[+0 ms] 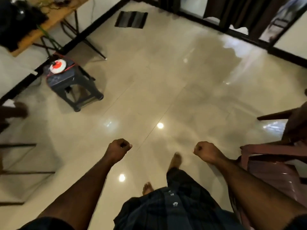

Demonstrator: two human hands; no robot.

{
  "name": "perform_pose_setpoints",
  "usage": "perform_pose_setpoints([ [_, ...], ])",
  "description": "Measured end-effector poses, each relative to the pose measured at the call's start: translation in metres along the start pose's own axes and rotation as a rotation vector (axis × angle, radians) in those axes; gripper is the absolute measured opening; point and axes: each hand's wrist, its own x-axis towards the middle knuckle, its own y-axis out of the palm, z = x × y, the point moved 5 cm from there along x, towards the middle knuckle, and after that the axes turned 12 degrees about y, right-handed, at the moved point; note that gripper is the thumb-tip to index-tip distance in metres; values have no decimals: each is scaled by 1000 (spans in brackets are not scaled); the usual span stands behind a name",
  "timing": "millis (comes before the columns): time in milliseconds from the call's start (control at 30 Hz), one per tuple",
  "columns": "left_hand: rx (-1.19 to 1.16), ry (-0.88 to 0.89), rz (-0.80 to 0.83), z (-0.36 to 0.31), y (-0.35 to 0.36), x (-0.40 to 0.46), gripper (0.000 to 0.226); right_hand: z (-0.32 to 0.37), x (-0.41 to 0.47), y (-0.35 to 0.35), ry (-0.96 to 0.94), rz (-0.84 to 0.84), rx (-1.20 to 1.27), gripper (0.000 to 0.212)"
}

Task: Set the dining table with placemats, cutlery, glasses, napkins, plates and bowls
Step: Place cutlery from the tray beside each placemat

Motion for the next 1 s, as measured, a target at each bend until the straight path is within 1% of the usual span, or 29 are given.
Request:
perform_pose_setpoints([
  [133, 60, 48, 78, -68, 0, 111, 16, -20, 57, -30, 104, 5, 116, 19],
  [267, 52, 29, 83, -136, 6, 203, 16, -19, 114, -77, 184, 56, 223, 16],
  [367, 50, 50, 92, -195, 9, 262, 15, -8, 154, -137, 161, 89, 221, 17],
  [433, 36, 70, 101, -240, 15, 301, 15, -3, 183, -191, 158, 83, 241, 19],
  [567, 42, 119, 162, -319, 33, 387, 16, -15, 238, -292, 208, -63, 423, 21],
  [667, 81, 155, 219, -370, 55, 470, 16, -50, 278, -339, 335, -138, 595, 24],
  [800, 142, 218, 324, -454, 96, 580, 17, -91, 309, -369, 501, -144, 696, 23],
  [867, 191, 265, 388, -506, 119, 624, 15, -104, 316, -387, 597, -148, 758, 21],
  [1000, 337, 425, 562, -635, 179, 702, 17, -127, 344, -436, 741, -219, 961, 13],
])
